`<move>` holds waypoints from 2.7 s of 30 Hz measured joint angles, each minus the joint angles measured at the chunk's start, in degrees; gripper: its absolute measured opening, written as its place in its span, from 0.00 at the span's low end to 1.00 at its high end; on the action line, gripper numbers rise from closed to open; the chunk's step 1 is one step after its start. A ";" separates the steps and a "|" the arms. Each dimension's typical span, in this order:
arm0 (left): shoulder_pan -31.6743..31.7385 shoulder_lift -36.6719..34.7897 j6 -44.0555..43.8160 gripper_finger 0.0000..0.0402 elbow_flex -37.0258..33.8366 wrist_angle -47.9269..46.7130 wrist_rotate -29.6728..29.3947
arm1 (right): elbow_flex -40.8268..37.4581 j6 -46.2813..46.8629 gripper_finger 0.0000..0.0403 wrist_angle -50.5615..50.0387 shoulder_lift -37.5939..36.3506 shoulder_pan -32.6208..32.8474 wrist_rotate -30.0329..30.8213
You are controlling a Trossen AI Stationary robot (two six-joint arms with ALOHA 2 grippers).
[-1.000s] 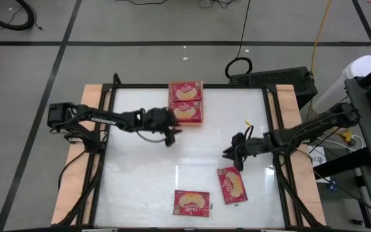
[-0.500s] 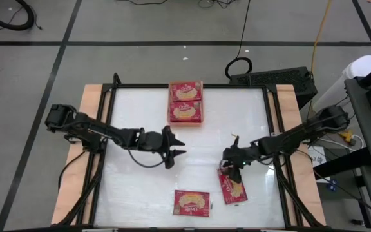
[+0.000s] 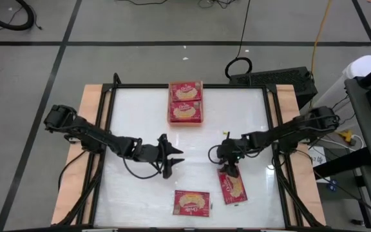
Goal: Sort popcorn bags into baskets
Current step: Put the red popcorn bag into the orange bin
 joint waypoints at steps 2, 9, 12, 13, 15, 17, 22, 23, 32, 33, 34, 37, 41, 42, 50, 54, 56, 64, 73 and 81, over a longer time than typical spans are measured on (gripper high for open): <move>-0.68 0.00 -0.54 0.38 0.00 0.03 -0.93 | 0.00 -1.68 0.41 0.26 0.84 0.46 -0.21; -1.36 0.00 -1.83 0.34 0.00 0.13 -2.99 | -0.20 -4.68 0.03 0.68 1.36 0.16 -2.17; -1.33 0.00 -1.82 0.33 0.00 0.12 -3.74 | -0.27 -4.73 0.03 0.66 0.50 -0.58 -1.83; -1.27 0.00 -1.82 0.33 0.00 0.21 -4.07 | -0.31 -5.04 0.02 0.53 -0.11 -1.07 -1.76; -1.09 0.00 -1.82 0.33 -0.02 1.15 -5.22 | -0.37 -5.86 0.01 0.86 -1.72 -2.23 -1.28; -0.67 0.18 -1.83 0.35 -0.02 2.77 -6.00 | -0.37 -6.51 0.00 1.68 -4.01 -3.31 0.55; 0.78 3.44 0.16 0.43 -0.06 8.77 -6.21 | -0.37 -10.14 0.00 3.10 -11.35 -5.82 6.61; 1.29 4.53 0.17 0.45 0.04 10.55 -6.16 | -0.37 -10.91 0.00 3.03 -12.94 -6.28 8.37; 6.29 15.15 0.71 0.70 -0.01 25.31 -5.86 | -0.35 -16.37 0.00 3.50 -25.30 -9.79 19.71; 6.86 15.92 1.35 0.72 -0.02 26.14 -5.57 | -0.35 -16.55 0.00 3.70 -26.17 -9.86 20.40; 7.69 16.96 1.98 0.74 -0.02 27.53 -4.63 | -0.35 -16.63 0.00 3.76 -27.07 -9.90 20.83; 10.28 19.77 3.06 0.76 0.00 31.19 -0.22 | -0.35 -16.92 0.00 4.07 -28.78 -9.88 22.33; 13.69 23.63 3.56 0.73 0.24 34.60 6.97 | -0.33 -18.00 0.00 6.65 -29.10 -9.86 23.74; 14.43 24.28 3.67 0.72 0.24 35.03 8.08 | -0.32 -18.17 0.00 7.63 -29.05 -9.86 23.77; 18.20 27.91 6.00 0.58 0.31 39.44 16.63 | -0.28 -14.08 0.00 9.33 -27.00 -9.86 28.74; 18.84 27.91 4.89 0.54 0.31 36.06 18.48 | -0.28 -5.29 0.00 2.10 -24.41 -11.17 34.10; 18.90 27.91 4.01 0.52 0.33 35.64 20.00 | -0.28 -2.20 0.02 -1.16 -21.71 -12.87 33.79; 17.14 27.89 2.04 0.53 0.36 31.19 20.99 | -0.28 -1.28 0.25 -3.92 -10.73 -23.38 24.62; 15.19 27.89 3.11 0.67 0.46 30.35 16.65 | -0.28 -0.15 0.49 -2.24 -2.81 -32.61 10.67; 17.21 27.89 6.31 0.55 0.46 28.80 16.46 | -0.09 2.66 0.45 6.67 3.79 -31.27 4.83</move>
